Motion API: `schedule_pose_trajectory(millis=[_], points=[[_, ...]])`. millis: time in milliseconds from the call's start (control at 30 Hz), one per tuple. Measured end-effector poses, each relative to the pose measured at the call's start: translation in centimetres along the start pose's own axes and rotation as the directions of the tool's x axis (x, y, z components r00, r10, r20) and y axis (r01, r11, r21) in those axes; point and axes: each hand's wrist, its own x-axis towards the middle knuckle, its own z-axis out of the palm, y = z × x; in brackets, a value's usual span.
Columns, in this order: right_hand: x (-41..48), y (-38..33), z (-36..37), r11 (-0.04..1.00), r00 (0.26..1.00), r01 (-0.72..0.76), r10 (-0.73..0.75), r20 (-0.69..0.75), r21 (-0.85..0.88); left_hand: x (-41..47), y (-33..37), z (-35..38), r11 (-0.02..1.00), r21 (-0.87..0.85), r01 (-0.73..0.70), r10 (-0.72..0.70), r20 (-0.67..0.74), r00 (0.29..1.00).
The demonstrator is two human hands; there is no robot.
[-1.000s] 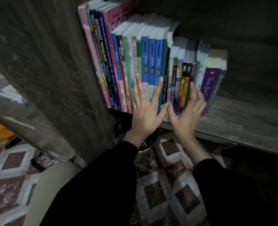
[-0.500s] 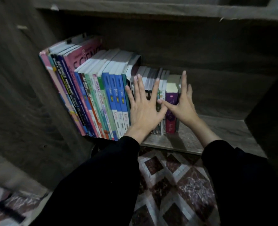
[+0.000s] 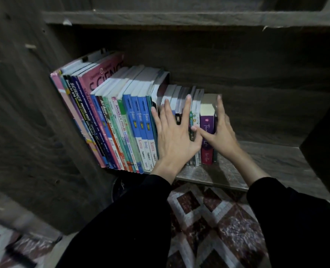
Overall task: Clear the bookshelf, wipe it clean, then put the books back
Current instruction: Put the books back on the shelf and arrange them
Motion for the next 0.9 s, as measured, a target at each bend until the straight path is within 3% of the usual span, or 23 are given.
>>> schedule_pose_trajectory(millis=[167, 300, 367, 433, 533, 600, 700, 900], points=[[-0.3, 0.8, -0.6, 1.000, 1.000, 0.003, -0.003, 0.000, 0.017, 0.2, 0.7, -0.6, 0.989, -0.145, -0.016, 0.014, -0.015, 1.000], [-0.8, 1.1, -1.2, 0.992, 0.999, -0.044, 0.046, -0.020, 0.118, 0.3, 1.4, -1.0, 0.878, -0.479, 0.013, -0.016, -0.002, 1.000], [-1.1, 1.1, -1.5, 0.986, 0.996, -0.066, 0.074, -0.050, 0.155, 0.6, 1.5, -1.4, 0.739, -0.669, 0.081, -0.116, -0.009, 0.993], [-1.2, 1.1, -1.7, 0.980, 0.992, -0.085, 0.101, -0.082, 0.182, 1.2, 1.5, -1.5, 0.561, -0.804, 0.196, -0.232, 0.075, 0.970], [-1.1, 1.0, -1.8, 0.931, 0.975, -0.173, 0.209, -0.080, 0.321, 2.1, 0.8, 0.4, 0.181, -0.842, 0.509, -0.230, 0.467, 0.854], [-0.7, 1.0, -2.1, 0.825, 0.945, -0.269, 0.326, -0.030, 0.497, 2.2, 0.0, 2.2, -0.036, -0.790, 0.613, -0.192, 0.607, 0.771], [0.3, 1.0, -2.1, 0.685, 0.919, -0.354, 0.382, 0.100, 0.636, 2.2, -0.8, 3.7, -0.055, -0.759, 0.649, -0.205, 0.644, 0.737], [1.1, 1.6, -1.1, 0.740, 0.919, -0.352, 0.390, 0.062, 0.574, 2.5, -1.1, 5.4, -0.072, -0.772, 0.632, -0.106, 0.635, 0.765]])
